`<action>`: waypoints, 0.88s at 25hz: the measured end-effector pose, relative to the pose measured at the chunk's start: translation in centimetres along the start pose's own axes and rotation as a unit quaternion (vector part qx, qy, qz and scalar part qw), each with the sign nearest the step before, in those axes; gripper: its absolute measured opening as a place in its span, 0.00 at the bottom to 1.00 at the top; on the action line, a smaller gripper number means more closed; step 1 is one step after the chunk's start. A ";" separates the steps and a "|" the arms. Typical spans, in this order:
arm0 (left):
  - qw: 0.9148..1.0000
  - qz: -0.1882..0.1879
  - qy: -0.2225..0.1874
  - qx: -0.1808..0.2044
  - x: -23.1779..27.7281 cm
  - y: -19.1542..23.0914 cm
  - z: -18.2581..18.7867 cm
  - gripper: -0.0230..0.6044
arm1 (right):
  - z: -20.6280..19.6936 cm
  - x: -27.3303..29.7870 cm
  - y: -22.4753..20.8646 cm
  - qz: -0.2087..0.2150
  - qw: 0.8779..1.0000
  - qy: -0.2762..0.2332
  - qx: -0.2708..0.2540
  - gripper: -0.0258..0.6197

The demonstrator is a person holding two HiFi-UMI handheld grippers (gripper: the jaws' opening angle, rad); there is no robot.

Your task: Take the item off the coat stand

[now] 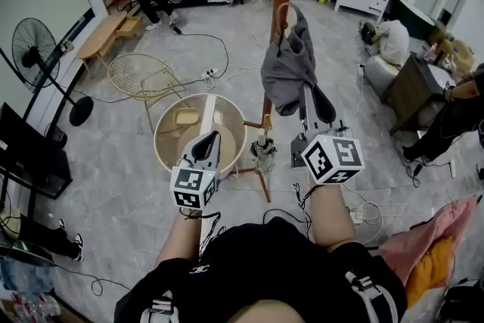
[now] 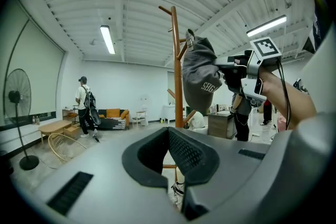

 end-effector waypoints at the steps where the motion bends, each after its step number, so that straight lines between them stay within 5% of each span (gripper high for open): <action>1: 1.000 -0.003 0.000 0.001 0.0 -0.3 0.0 0.06 | 0.6 -0.7 0.2 0.001 1.000 -0.011 -0.001 0.11; 9: 1.000 -0.025 0.003 -0.001 -0.5 -2.4 -0.4 0.06 | 2.3 -6.6 -0.6 -0.018 0.999 -0.038 0.007 0.11; 22: 0.997 -0.074 0.004 -0.003 -0.4 -7.9 -3.6 0.06 | -8.8 -14.9 -5.3 -0.106 0.990 0.089 -0.008 0.11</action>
Point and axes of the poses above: the fingertips, and each gripper's own axes: x forward along the fingers, y to its left, z out of its top, the point moved 8 cm from there along -x, backward along the fingers, and after that the axes turned 3 degrees about -z, right-handed, at the moved point
